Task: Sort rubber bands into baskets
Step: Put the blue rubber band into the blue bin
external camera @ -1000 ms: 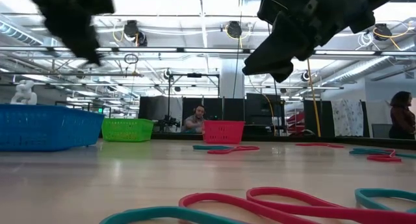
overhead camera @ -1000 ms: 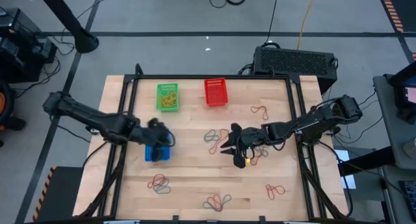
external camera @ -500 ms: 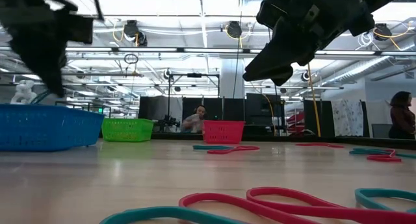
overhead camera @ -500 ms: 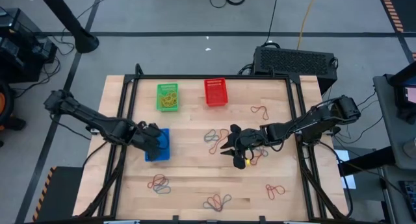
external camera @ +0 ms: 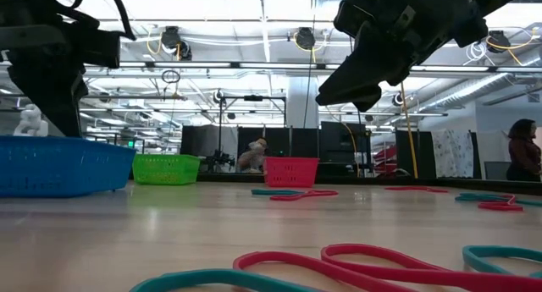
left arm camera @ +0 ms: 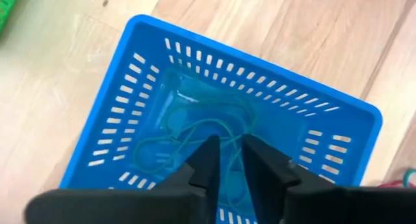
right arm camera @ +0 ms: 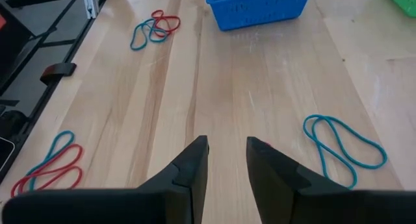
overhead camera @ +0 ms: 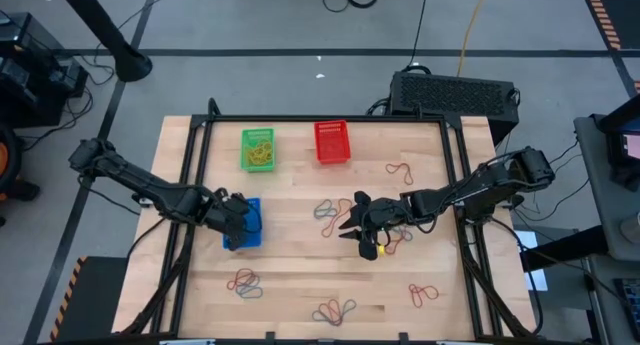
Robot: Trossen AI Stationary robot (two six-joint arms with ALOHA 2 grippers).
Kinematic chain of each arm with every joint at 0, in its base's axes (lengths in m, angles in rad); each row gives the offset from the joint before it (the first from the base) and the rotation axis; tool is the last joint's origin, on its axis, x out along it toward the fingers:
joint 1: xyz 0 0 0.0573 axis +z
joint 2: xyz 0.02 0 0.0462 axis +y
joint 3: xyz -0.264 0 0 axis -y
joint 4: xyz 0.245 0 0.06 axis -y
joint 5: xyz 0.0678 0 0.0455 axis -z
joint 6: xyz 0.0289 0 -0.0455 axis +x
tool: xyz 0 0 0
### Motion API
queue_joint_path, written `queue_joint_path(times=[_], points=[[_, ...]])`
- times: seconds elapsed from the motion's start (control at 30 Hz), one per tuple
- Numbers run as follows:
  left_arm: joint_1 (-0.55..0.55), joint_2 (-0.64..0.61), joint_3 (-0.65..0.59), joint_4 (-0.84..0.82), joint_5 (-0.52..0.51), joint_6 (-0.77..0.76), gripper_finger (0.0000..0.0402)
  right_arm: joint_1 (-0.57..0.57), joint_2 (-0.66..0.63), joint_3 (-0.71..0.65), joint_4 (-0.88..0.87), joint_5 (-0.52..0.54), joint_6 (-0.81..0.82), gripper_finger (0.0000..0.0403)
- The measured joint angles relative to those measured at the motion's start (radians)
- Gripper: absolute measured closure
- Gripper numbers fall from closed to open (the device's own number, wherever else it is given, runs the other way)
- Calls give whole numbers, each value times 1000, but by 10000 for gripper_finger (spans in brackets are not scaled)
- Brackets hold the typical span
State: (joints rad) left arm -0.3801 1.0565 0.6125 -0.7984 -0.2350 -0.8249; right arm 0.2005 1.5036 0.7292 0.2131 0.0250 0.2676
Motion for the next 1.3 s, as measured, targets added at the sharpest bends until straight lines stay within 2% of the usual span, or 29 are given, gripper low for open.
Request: queue_joint_path(times=[0.2,0.53,0.6,0.67,0.83,1.03,1.1,1.17,1.3], points=[[0,0,0,-4,-1,0,297,0,0,0,-2,0,0,305],[0,0,12,4,52,-8,295,0,-7,0,-55,-29,53,305],[0,0,27,14,14,-6,295,0,-21,0,-133,-81,90,305],[0,0,28,52,-72,25,295,2,-46,-1,-255,-125,139,305],[0,6,21,285,-210,265,295,5,-118,-1,-544,-125,329,305],[1,57,20,714,-294,650,295,5,-165,-1,-848,75,531,305],[7,98,20,877,-279,785,295,3,-162,-1,-908,112,571,305],[18,146,20,1004,-220,880,294,4,-145,-1,-911,111,583,305],[47,255,20,1168,-99,941,294,6,-118,-1,-892,100,595,305]])
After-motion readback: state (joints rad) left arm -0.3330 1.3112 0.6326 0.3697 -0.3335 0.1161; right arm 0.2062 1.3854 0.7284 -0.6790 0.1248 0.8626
